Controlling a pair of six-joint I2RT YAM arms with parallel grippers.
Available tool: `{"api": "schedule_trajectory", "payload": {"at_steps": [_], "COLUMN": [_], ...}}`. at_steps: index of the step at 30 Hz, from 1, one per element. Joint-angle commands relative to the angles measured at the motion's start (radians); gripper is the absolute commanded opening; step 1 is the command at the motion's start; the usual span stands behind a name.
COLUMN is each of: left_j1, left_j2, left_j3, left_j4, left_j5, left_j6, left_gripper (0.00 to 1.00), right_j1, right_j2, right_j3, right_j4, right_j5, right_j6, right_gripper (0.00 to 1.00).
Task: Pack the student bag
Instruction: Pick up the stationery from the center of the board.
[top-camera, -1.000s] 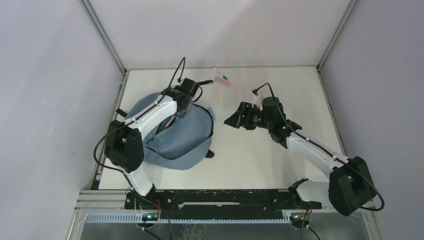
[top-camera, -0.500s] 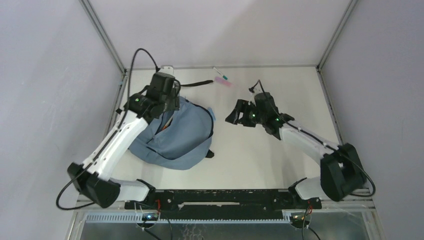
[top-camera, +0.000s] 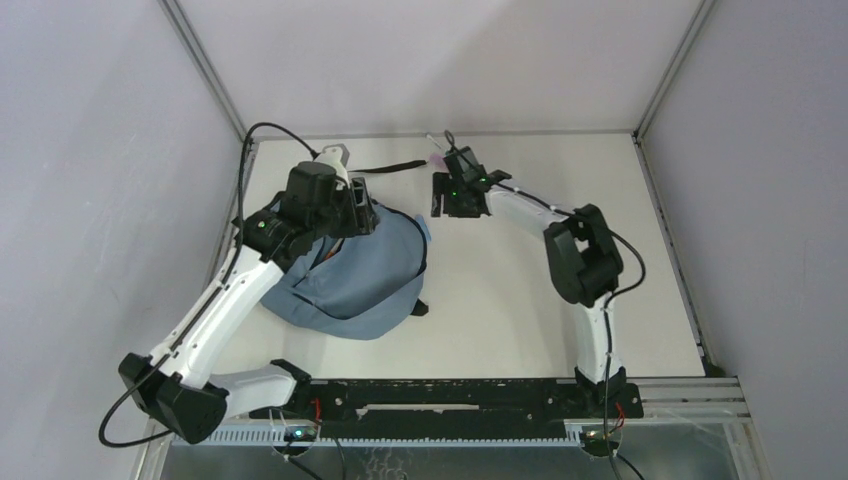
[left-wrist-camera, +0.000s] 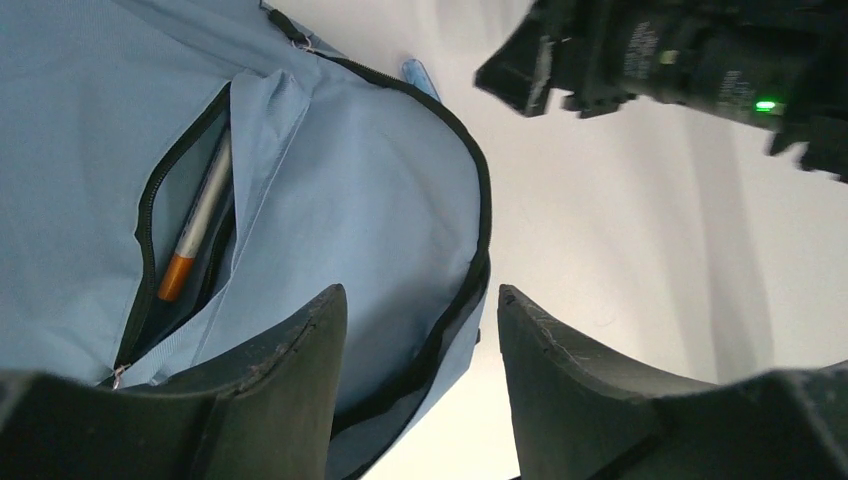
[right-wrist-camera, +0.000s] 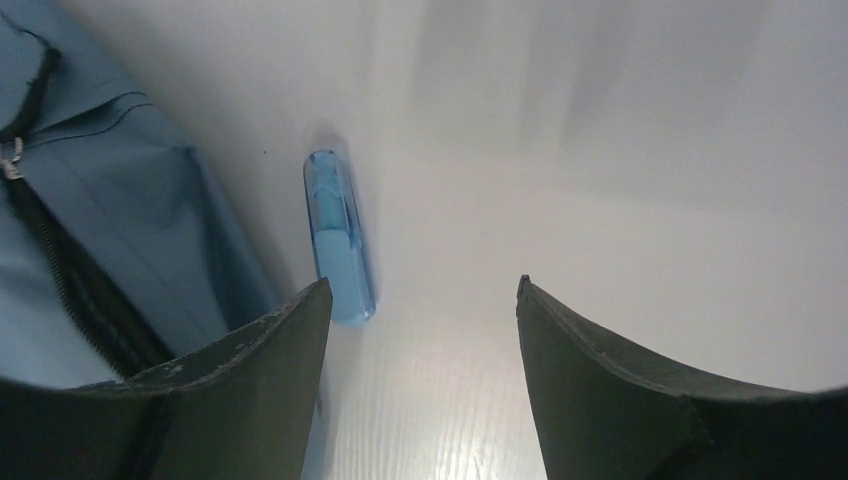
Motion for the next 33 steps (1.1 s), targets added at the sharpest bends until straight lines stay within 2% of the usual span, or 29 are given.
{"api": "schedule_trajectory", "payload": {"at_steps": [1, 6, 12, 15, 18, 26, 28, 31, 33], "left_j1": [0.018, 0.024, 0.025, 0.024, 0.024, 0.024, 0.024, 0.024, 0.024], "left_j2": [-0.078, -0.098, -0.105, -0.102, -0.102, -0.079, -0.068, -0.037, -0.015], "left_j3": [-0.016, -0.035, -0.061, -0.065, -0.079, -0.1, -0.105, -0.108, -0.117], "left_j4": [0.027, 0.026, 0.034, 0.035, 0.045, 0.092, 0.111, 0.144, 0.193], "left_j5": [0.027, 0.029, 0.046, 0.055, 0.067, 0.139, 0.164, 0.229, 0.311], "left_j6": [-0.023, -0.024, -0.034, -0.035, -0.041, -0.071, -0.077, -0.096, -0.105], "left_gripper": [0.62, 0.62, 0.62, 0.62, 0.62, 0.62, 0.63, 0.65, 0.72], "right_j1": [0.051, 0.1, 0.132, 0.121, 0.1, 0.055, 0.039, 0.005, -0.004], "right_j2": [0.092, 0.187, 0.271, 0.295, 0.269, 0.072, -0.005, -0.14, -0.219], "right_j3": [0.139, 0.259, 0.318, 0.311, 0.247, -0.051, -0.153, -0.291, -0.362], "right_j4": [-0.096, -0.138, -0.166, -0.186, -0.16, -0.031, 0.019, 0.083, 0.106], "right_j5": [0.027, 0.046, 0.115, 0.154, 0.14, 0.104, 0.06, -0.098, -0.138], "right_j6": [-0.061, -0.096, -0.124, -0.113, -0.099, -0.092, -0.088, -0.074, -0.066], "right_gripper": [0.76, 0.78, 0.76, 0.65, 0.5, 0.0, 0.0, 0.0, 0.0]}}
